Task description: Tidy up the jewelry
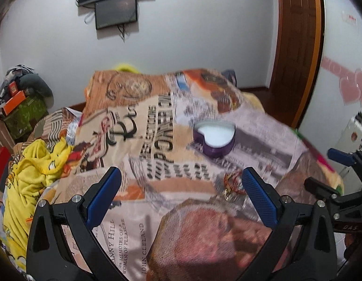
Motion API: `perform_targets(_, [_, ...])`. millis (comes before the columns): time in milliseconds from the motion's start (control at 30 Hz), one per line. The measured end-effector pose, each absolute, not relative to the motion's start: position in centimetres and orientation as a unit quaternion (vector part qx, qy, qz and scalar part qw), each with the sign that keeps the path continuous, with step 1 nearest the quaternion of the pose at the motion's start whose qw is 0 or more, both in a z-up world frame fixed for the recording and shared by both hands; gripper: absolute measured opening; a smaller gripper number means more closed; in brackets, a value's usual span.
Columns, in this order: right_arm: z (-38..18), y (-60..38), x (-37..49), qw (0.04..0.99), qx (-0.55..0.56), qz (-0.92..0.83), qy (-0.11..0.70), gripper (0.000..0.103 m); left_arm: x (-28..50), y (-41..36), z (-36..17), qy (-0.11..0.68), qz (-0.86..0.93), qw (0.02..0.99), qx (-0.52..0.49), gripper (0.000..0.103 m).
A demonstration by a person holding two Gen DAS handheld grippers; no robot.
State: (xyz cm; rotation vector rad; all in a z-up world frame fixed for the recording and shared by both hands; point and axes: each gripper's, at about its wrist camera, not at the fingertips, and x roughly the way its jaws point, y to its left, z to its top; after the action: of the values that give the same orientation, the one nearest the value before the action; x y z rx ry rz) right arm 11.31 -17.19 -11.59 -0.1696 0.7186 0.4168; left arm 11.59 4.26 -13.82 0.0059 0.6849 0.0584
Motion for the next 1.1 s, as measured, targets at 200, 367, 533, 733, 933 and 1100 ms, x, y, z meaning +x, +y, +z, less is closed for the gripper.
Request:
perform_targets(200, [-13.8, -16.1, 11.5, 0.879, -0.088, 0.253, 0.395, 0.064, 12.3, 3.9, -16.2, 0.374, 0.006, 0.927, 0.008, 0.101])
perform_targets(367, [-15.2, -14.9, 11.2, 0.860, -0.093, 0.280, 0.417, 0.055, 12.7, 3.6, -17.8, 0.400, -0.011, 0.917, -0.001, 0.089])
perform_targets(533, [-16.3, -13.8, 11.4, 0.843, -0.106, 0.298, 0.436, 0.042, 12.9, 3.5, -18.6, 0.410, -0.019, 0.912, -0.011, 0.084])
perform_targets(733, [-17.3, -13.2, 11.5, 0.831, -0.117, 0.311, 0.445, 0.023, 13.3, 3.3, -18.9, 0.417, -0.023, 0.909, -0.012, 0.079])
perform_targets(933, [-17.1, -13.3, 11.6, 0.832, -0.109, 0.316, 0.443, 0.014, 14.3, 2.3, -19.4, 0.422, -0.033, 0.906, 0.000, 0.072])
perform_targets(1100, [-16.4, -14.3, 12.5, 0.842, -0.088, 0.305, 0.436, 0.014, 15.5, 1.1, -19.8, 0.427, -0.057, 0.902, 0.013, 0.072])
